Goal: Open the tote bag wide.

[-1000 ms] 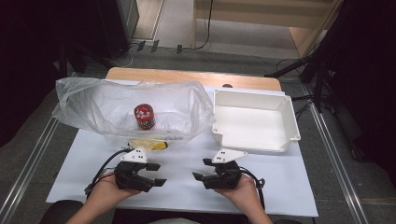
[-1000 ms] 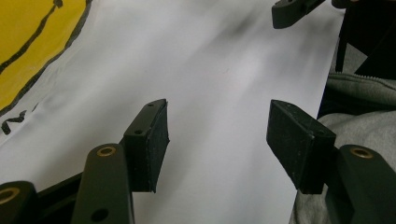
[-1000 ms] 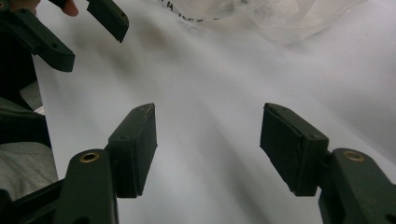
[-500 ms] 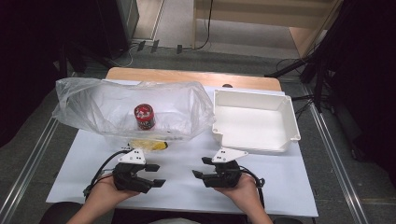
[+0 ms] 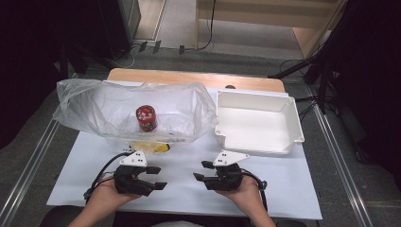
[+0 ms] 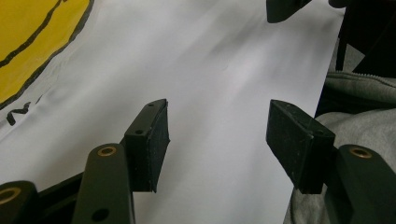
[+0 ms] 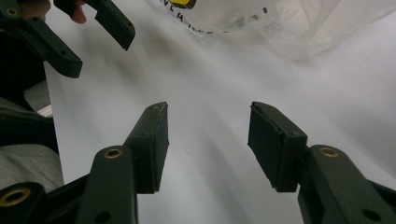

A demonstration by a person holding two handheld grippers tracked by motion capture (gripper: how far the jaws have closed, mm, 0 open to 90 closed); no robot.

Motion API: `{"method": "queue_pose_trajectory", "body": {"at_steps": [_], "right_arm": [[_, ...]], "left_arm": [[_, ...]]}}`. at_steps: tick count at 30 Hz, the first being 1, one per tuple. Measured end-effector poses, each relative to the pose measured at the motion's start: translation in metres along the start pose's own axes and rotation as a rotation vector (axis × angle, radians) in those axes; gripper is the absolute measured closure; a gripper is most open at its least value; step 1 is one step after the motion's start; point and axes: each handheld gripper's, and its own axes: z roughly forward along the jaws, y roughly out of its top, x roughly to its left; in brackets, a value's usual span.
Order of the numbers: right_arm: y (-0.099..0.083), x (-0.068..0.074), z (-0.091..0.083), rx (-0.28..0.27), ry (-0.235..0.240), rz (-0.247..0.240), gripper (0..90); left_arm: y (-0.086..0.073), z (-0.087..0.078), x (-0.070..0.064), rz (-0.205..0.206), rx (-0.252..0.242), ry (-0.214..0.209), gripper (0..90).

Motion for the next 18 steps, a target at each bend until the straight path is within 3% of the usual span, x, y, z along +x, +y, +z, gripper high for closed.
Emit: {"method": "queue_pose_trajectory", "body": {"at_steps": [6, 9, 18], "right_arm": [[0.0016, -0.0064, 0.0006, 0.020, 0.022, 0.058, 47.4], [0.0012, -0.0071, 0.0005, 0.022, 0.005, 0.045, 46.5], [0.0035, -0.0061, -0.0011, -0.003, 0.016, 0.035, 49.8]], "left_arm": [[0.0000, -0.0005, 0.0011, -0.007, 0.009, 0.007, 40.0], [0.0001, 0.0000, 0.0014, -0.008, 0.002, -0.001, 40.0], [-0.0006, -0.0020, 0.0025, -0.024, 0.001, 0.000, 40.2]]}}
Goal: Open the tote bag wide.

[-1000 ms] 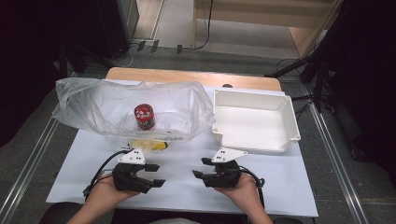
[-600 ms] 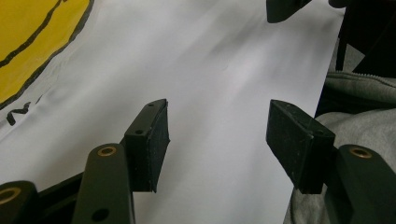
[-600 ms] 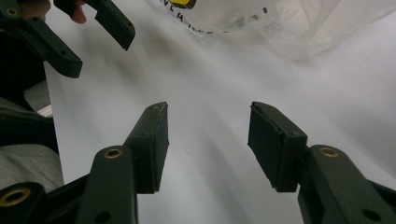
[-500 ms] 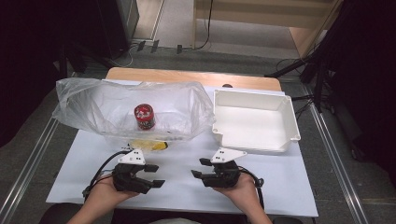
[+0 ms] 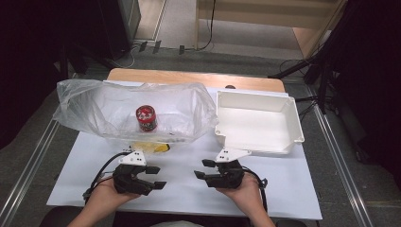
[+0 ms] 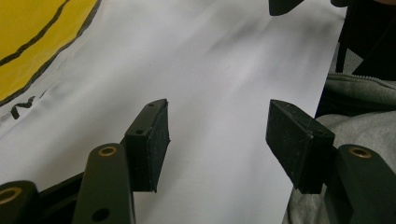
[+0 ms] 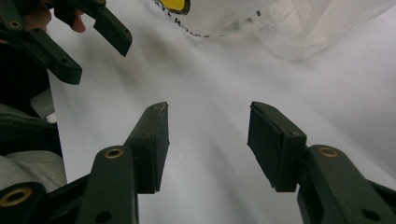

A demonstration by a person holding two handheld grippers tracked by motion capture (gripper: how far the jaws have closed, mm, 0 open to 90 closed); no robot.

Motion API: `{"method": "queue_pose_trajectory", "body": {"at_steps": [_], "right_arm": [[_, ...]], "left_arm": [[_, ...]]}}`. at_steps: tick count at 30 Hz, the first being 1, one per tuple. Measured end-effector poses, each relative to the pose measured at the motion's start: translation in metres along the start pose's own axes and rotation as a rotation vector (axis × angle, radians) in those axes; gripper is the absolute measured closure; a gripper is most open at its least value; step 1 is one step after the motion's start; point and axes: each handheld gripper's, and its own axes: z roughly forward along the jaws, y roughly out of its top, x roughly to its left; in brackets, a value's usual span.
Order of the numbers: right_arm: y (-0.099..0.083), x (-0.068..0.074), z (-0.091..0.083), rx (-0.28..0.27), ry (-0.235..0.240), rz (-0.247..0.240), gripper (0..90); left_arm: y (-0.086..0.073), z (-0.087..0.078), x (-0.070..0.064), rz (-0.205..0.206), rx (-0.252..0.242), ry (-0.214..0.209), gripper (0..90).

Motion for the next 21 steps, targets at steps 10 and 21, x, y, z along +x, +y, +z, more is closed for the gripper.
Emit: {"method": "queue_pose_trajectory", "body": {"at_steps": [10, 21], "right_arm": [[0.001, 0.000, 0.000, 0.013, -0.006, 0.008, 48.3], [0.013, 0.006, -0.012, 0.021, -0.021, -0.014, 48.6]], "left_arm": [[0.000, -0.002, 0.001, -0.015, -0.003, 0.011, 40.3], [0.010, -0.022, -0.010, -0.007, -0.023, -0.016, 43.3]]}}
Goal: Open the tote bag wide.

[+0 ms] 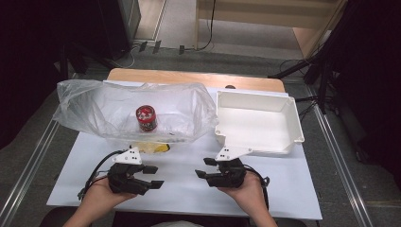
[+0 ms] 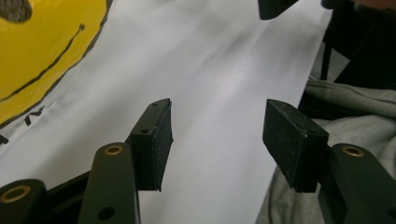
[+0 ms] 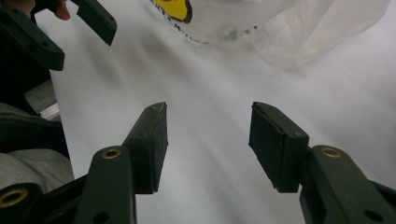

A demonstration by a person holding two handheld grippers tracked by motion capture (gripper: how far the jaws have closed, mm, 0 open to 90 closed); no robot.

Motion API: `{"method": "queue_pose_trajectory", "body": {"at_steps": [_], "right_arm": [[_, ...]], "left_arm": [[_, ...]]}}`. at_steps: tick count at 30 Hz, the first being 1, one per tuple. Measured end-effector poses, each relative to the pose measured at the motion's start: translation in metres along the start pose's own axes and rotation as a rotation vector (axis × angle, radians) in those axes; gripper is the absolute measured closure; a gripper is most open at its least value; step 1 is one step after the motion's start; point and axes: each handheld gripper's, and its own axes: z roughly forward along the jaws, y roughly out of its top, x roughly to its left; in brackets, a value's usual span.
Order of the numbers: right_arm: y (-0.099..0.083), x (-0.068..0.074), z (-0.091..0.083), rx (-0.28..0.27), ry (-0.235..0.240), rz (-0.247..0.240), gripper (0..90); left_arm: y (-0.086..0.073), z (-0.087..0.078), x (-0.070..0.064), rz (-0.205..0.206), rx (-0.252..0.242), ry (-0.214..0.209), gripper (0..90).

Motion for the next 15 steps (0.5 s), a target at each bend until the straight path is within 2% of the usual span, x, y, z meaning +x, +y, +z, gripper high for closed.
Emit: {"method": "queue_pose_trajectory", "body": {"at_steps": [3, 5, 9, 10, 11, 12, 15], "right_arm": [[0.003, 0.000, -0.004, -0.010, 0.009, 0.003, 49.1], [0.004, 0.001, -0.006, -0.007, 0.011, 0.002, 49.3], [0.006, 0.003, -0.011, -0.008, 0.014, -0.002, 50.2], [0.007, 0.003, -0.012, -0.010, 0.014, -0.002, 50.6], [0.007, 0.003, -0.013, -0.009, 0.014, 0.004, 51.4], [0.008, 0.003, -0.015, -0.010, 0.016, 0.003, 52.5], [0.012, 0.004, -0.018, -0.009, 0.018, 0.003, 54.2]], "left_arm": [[0.003, -0.007, -0.002, -0.007, -0.018, -0.024, 43.4], [0.004, -0.012, -0.005, 0.007, -0.027, -0.005, 43.6], [0.006, -0.022, -0.010, 0.014, -0.061, -0.019, 45.7], [0.008, -0.023, -0.012, 0.026, -0.052, 0.003, 46.6], [0.009, -0.024, -0.014, 0.053, -0.032, 0.042, 49.2], [0.011, -0.025, -0.016, 0.063, -0.003, 0.068, 52.9], [0.017, -0.028, -0.018, 0.018, 0.013, 0.028, 53.9]]}}
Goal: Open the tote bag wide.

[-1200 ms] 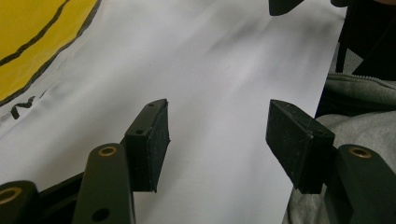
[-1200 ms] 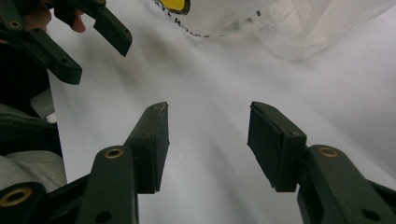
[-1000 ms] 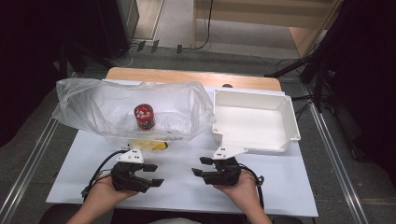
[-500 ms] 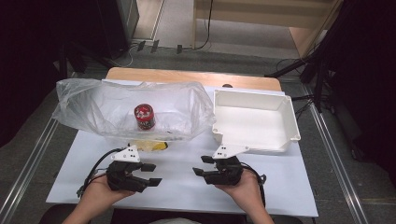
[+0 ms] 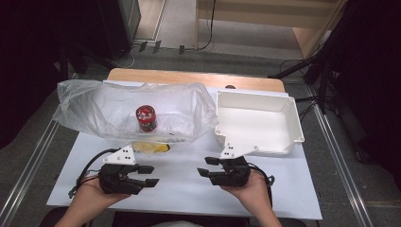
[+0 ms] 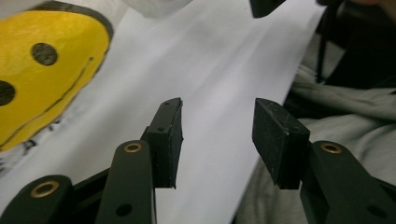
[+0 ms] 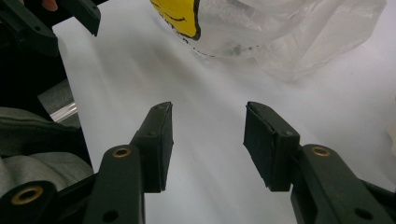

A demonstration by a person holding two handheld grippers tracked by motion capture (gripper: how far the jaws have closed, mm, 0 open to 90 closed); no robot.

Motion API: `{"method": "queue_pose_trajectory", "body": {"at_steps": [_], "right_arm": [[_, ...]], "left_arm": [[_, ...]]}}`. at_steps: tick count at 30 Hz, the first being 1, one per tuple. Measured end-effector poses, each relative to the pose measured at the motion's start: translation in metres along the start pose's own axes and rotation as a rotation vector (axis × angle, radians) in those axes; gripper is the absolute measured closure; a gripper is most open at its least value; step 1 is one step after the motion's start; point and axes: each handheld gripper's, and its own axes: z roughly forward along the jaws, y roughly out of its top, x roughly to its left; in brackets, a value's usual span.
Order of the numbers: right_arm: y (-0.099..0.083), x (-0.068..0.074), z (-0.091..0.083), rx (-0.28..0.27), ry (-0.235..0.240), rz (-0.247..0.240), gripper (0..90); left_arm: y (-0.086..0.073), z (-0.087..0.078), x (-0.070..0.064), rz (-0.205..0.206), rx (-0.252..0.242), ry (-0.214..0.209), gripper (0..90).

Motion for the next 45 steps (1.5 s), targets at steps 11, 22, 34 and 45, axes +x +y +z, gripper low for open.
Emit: {"method": "queue_pose_trajectory", "body": {"at_steps": [11, 22, 34, 45], "right_arm": [[0.016, -0.001, -0.022, 0.003, 0.043, -0.018, 60.4], [0.049, 0.001, -0.039, 0.013, 0.076, -0.045, 70.3], [0.079, 0.003, -0.052, 0.005, 0.086, -0.075, 81.8], [0.117, 0.002, -0.056, -0.006, 0.087, -0.085, 90.0]], "left_arm": [[0.025, -0.032, -0.010, 0.022, -0.034, -0.042, 55.4], [0.057, -0.064, -0.006, 0.034, -0.028, -0.057, 60.4], [0.087, -0.098, 0.001, 0.034, -0.055, -0.001, 71.7], [0.104, -0.121, 0.015, 0.023, -0.093, 0.079, 85.3]]}}
